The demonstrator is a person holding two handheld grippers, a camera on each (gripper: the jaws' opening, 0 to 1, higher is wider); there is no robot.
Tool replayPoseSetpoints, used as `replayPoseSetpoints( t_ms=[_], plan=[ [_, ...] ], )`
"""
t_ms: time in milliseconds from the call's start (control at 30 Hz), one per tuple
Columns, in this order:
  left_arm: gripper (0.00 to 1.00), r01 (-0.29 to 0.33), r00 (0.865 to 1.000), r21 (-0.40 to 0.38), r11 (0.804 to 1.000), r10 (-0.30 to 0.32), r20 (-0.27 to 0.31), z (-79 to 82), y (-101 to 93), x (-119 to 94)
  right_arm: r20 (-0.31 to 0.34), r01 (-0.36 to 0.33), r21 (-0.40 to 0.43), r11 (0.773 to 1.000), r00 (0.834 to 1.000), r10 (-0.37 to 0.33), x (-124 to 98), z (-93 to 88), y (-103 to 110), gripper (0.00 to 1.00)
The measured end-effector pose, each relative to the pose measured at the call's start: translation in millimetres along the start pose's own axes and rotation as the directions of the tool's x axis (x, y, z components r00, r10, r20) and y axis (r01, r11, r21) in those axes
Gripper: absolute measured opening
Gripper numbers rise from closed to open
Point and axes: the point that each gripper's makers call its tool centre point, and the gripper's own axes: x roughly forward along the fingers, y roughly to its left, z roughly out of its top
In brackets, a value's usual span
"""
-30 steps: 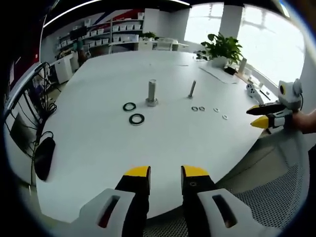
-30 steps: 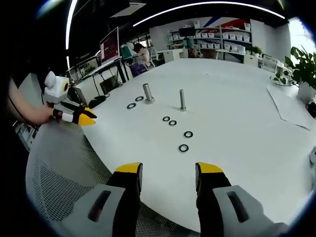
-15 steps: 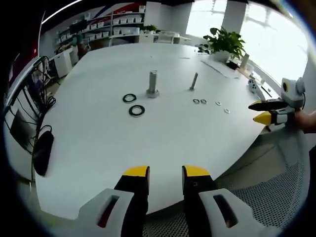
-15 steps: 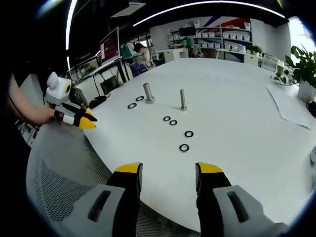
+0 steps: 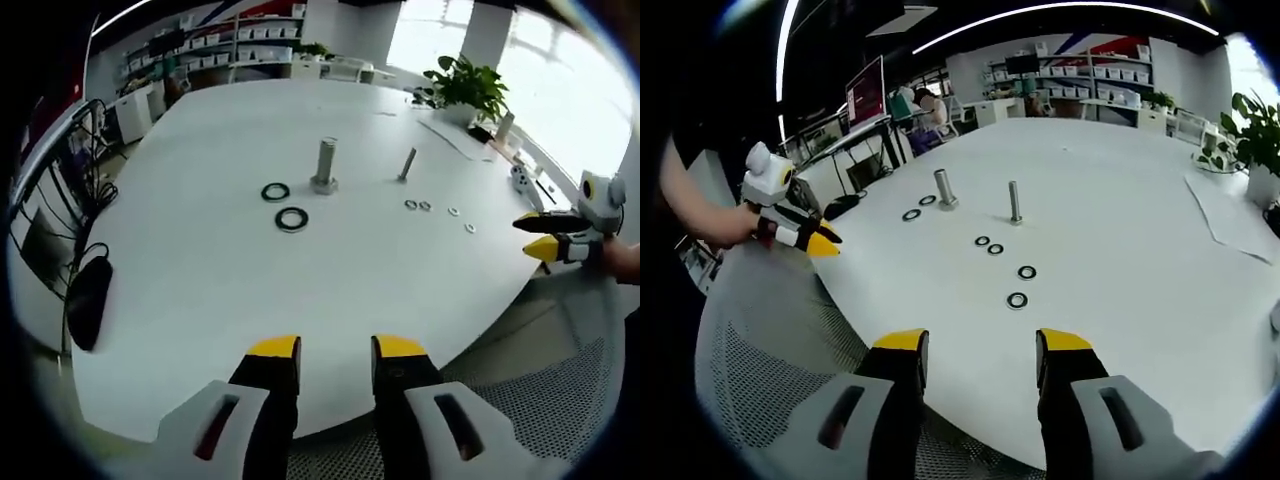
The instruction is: Place the washer onto the threaded stud by aligning its center hole with the stud, sliding it down to the base, and recovering from edge contact or off-axis alignment until the washer reaches the visible bottom stop.
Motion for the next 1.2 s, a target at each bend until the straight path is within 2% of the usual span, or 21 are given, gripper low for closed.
replayPoseSetpoints(
  t_ms=[167, 333, 467, 800, 1067, 1200],
  plan=[
    [0.27, -0.029, 0.999, -0.042, 0.999, 0.028, -0.018, 2.4, 18.9, 0.9, 0.001, -0.003, 0.002, 1.0, 1.0, 0.003, 0.0, 0.0, 0.2, 0.45],
    [0.27, -0.049, 0.999, -0.048, 0.998, 0.049, -0.005, 18.2, 27.8, 1.9, 0.002, -0.002, 0.005, 1.0, 1.0, 0.002, -0.2, 0.1, -0.1, 0.45],
    [0.27, -0.048, 0.999, -0.004, 0.999, 0.048, -0.026, 29.8, 28.7, 9.4, 0.002, -0.001, 0.006, 1.0, 1.0, 0.001, -0.2, 0.1, -0.5, 0.45],
    [0.27, 0.005, 0.994, 0.07, 0.998, 0.002, -0.106, 55.4, 25.4, 33.6, 0.012, 0.009, 0.019, 1.0, 1.0, -0.009, -1.0, 1.4, -2.8, 0.45],
    [0.27, 0.009, 0.988, 0.092, 0.996, 0.005, -0.152, 77.6, 36.8, 52.8, 0.027, 0.01, 0.026, 1.0, 1.0, -0.011, -1.9, 3.8, -3.4, 0.45],
    [0.28, 0.003, 0.982, 0.115, 0.993, 0.019, -0.188, 81.9, 38.0, 62.5, 0.024, 0.018, 0.029, 0.999, 1.0, -0.018, -2.1, 3.3, -4.7, 0.45]
  ],
)
